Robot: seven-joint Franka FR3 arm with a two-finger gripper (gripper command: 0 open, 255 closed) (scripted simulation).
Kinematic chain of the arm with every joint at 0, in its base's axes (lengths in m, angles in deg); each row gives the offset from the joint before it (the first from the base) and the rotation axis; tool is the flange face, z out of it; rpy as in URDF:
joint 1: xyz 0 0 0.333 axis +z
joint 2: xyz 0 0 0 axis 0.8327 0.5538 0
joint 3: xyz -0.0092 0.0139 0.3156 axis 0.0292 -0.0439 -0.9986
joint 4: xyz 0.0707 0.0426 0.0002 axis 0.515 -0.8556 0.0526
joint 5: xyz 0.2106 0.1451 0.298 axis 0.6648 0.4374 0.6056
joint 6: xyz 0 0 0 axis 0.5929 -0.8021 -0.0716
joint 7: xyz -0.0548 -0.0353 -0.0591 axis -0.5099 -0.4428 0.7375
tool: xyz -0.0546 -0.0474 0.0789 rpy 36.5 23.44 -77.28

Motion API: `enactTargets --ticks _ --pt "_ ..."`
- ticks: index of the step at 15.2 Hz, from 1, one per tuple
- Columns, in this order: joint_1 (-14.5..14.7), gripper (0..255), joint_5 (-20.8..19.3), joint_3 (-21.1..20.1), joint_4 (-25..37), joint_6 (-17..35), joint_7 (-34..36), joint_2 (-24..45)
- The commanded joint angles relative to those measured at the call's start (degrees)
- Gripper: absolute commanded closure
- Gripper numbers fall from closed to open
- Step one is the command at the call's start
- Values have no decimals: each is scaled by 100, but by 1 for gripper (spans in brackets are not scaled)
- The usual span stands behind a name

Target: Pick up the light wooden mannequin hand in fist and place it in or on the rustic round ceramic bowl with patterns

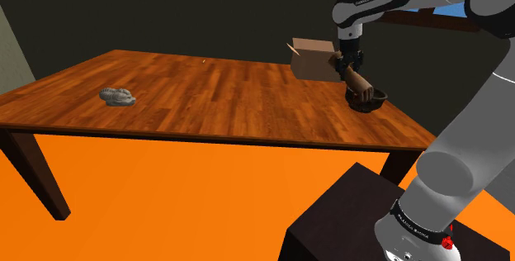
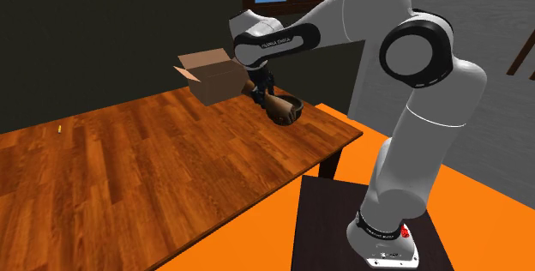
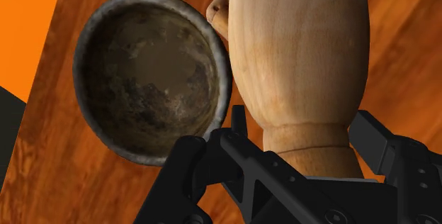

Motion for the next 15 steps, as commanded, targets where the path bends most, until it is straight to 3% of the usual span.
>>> enactTargets --ticks 1,4,15 --pt "-2 255 2 1 140 -140 -39 -8" --pt "3 255 7 -5 326 -333 -80 -19" --pt "-773 255 45 766 1181 -45 -1620 744"
